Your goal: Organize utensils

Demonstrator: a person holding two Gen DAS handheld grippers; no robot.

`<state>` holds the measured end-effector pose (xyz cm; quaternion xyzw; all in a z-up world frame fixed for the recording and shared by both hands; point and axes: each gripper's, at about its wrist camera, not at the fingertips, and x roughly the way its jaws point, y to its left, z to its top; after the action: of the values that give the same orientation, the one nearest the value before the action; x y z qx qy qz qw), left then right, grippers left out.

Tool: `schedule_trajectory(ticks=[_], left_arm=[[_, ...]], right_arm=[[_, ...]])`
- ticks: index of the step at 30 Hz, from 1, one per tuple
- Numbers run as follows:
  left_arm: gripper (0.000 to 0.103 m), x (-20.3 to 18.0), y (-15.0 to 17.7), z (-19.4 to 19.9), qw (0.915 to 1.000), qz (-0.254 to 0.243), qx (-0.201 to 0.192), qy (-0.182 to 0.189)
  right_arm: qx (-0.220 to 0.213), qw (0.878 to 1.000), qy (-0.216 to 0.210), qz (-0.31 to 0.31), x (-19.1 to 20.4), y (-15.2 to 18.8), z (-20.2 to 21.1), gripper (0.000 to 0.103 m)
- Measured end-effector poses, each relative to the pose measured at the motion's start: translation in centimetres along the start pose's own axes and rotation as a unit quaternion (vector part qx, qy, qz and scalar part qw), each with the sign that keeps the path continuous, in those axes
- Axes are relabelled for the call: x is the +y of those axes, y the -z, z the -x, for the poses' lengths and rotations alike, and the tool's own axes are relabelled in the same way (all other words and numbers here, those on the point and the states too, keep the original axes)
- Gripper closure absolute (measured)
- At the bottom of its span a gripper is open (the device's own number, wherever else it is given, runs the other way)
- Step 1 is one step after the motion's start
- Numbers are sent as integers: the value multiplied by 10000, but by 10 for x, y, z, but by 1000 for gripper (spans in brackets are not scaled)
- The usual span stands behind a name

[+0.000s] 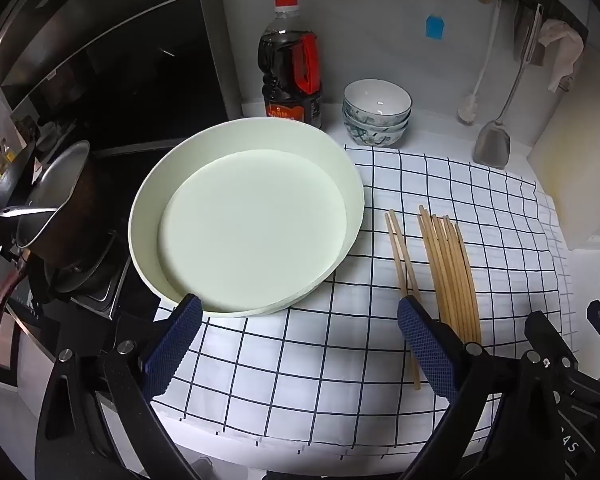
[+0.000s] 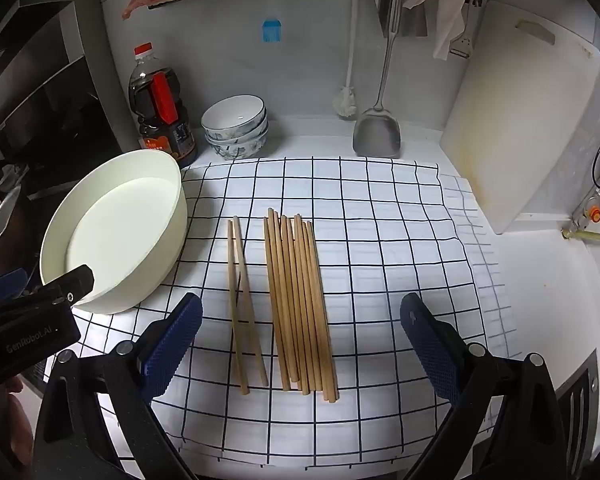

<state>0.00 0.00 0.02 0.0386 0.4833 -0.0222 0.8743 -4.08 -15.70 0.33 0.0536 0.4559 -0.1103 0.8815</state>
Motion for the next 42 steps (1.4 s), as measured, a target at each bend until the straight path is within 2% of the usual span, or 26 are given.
schedule_trajectory(ticks=[42], left_arm=[[7,-2,-5,8,9999,9,-137,11]], right_arm=[[-19,10000,-5,-32,0,0,2,8]])
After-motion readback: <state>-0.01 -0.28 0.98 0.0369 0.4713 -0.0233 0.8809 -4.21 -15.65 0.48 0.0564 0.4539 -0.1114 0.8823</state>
